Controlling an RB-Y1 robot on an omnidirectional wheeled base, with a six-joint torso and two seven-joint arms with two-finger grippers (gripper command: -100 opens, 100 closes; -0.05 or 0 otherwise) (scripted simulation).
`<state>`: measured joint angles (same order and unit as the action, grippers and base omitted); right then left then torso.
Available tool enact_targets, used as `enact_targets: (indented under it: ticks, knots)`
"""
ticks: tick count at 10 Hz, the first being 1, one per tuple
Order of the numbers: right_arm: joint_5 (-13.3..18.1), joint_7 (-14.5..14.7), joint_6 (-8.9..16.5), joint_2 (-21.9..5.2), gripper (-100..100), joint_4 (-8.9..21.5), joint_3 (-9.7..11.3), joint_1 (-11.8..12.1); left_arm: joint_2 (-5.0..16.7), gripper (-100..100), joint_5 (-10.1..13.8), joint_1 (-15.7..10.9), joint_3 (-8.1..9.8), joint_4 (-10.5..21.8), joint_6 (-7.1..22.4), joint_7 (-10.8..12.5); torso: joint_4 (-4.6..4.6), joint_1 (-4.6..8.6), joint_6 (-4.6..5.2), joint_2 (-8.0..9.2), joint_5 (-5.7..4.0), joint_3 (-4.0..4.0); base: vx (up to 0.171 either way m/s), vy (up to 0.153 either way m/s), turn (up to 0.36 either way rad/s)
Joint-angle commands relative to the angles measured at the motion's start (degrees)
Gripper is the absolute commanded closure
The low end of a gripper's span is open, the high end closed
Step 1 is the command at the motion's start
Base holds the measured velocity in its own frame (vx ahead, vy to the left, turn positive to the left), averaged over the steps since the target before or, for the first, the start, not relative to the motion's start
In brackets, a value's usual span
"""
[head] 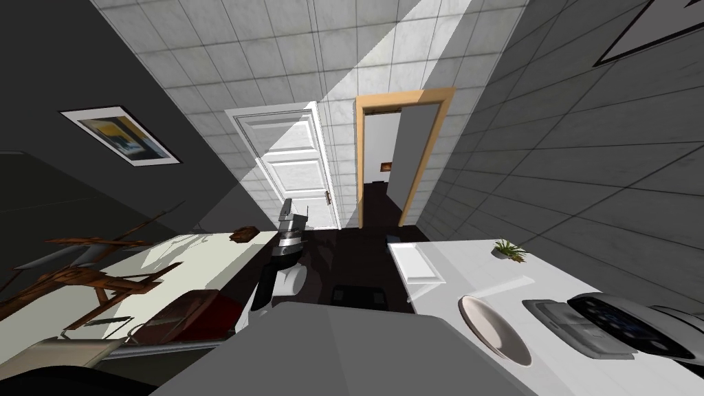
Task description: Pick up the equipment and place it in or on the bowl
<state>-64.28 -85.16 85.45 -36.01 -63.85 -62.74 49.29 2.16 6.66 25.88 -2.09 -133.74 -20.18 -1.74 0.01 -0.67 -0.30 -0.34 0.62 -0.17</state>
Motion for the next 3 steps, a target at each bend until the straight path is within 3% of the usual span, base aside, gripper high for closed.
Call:
enact_targets:
  ticks: [1, 3]
  knots:
    - [0.00, 0.00, 0.00, 0.00, 0, 0.00, 0.00, 0.00, 0.00, 0, 0.00, 0.00, 0.00, 0.00, 0.00, 0.00, 0.00, 0.00, 0.00, 0.00, 0.00, 0.00, 0.000, 0.000, 0.000]
    - [0.00, 0.00, 0.00, 0.00, 0, 0.00, 0.00, 0.00, 0.00, 0, 0.00, 0.00, 0.00, 0.00, 0.00, 0.00, 0.00, 0.00, 0.00, -0.01, 0.00, 0.00, 0.000, 0.000, 0.000]
